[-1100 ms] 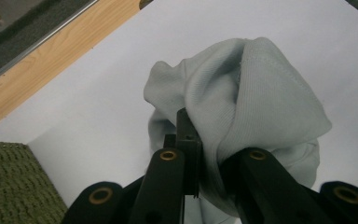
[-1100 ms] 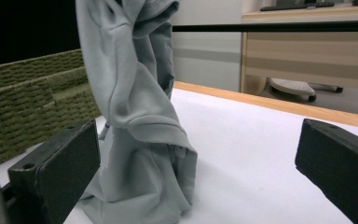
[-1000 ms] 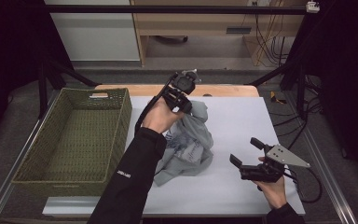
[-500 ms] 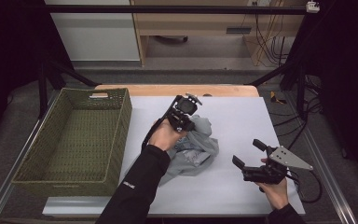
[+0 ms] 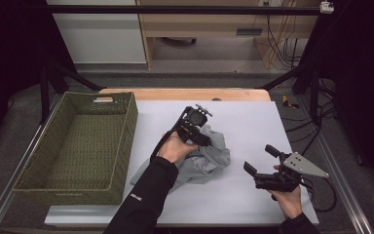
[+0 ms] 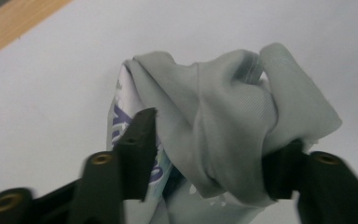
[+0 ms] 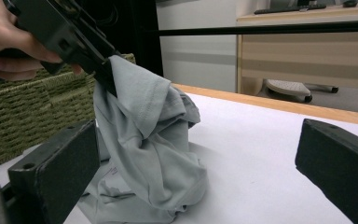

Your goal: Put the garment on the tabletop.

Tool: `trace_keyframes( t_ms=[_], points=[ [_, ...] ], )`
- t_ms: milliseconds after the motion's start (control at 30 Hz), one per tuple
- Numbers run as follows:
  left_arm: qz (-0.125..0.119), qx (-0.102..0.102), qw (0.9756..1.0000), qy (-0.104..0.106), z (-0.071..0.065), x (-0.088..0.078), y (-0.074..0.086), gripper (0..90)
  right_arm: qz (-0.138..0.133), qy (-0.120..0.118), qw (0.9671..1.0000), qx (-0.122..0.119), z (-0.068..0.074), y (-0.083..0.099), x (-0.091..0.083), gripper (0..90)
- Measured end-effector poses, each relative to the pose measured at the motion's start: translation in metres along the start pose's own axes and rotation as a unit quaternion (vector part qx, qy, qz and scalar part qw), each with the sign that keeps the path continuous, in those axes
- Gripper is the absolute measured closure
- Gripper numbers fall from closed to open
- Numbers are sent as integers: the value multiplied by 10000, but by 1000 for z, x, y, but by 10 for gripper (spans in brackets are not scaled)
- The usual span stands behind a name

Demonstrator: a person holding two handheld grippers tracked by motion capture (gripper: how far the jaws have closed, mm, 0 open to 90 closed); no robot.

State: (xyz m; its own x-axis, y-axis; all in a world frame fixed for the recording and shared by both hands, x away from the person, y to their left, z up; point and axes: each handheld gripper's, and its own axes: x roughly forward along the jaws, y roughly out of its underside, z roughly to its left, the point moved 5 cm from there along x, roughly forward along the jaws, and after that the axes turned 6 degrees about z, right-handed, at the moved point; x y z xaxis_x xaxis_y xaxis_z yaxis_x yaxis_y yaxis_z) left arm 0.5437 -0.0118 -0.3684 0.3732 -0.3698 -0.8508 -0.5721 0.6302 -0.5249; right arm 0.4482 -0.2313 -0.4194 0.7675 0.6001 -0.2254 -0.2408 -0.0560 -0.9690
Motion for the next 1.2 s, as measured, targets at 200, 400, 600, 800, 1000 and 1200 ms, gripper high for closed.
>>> trace_keyframes(
  t_ms=[200, 400, 600, 800, 1000, 1200],
  points=[
    [-411, 105, 9991, -17, -9, -23, -6, 170, -36, 17, 10000, -43, -2, -2, 0, 3],
    [-871, 69, 9959, -218, -3, -37, 4, 89, -1, 48, 10000, -25, -3, -2, -1, 3],
    [-1745, -127, 9844, -199, 7, -49, 28, 74, -29, 91, 10000, 6, -4, -3, -2, 3],
    [-2426, -283, 9697, -99, 11, -58, 59, 64, -12, 85, 10000, 41, -4, -2, -2, 3],
    [-2837, -428, 9579, -91, 12, -56, 97, 64, 1, 97, 9999, 44, -7, -1, -2, 3],
    [-3102, -571, 9489, -122, 13, -49, 129, 68, 32, 109, 9999, 87, -8, 0, -2, 3]
  ],
)
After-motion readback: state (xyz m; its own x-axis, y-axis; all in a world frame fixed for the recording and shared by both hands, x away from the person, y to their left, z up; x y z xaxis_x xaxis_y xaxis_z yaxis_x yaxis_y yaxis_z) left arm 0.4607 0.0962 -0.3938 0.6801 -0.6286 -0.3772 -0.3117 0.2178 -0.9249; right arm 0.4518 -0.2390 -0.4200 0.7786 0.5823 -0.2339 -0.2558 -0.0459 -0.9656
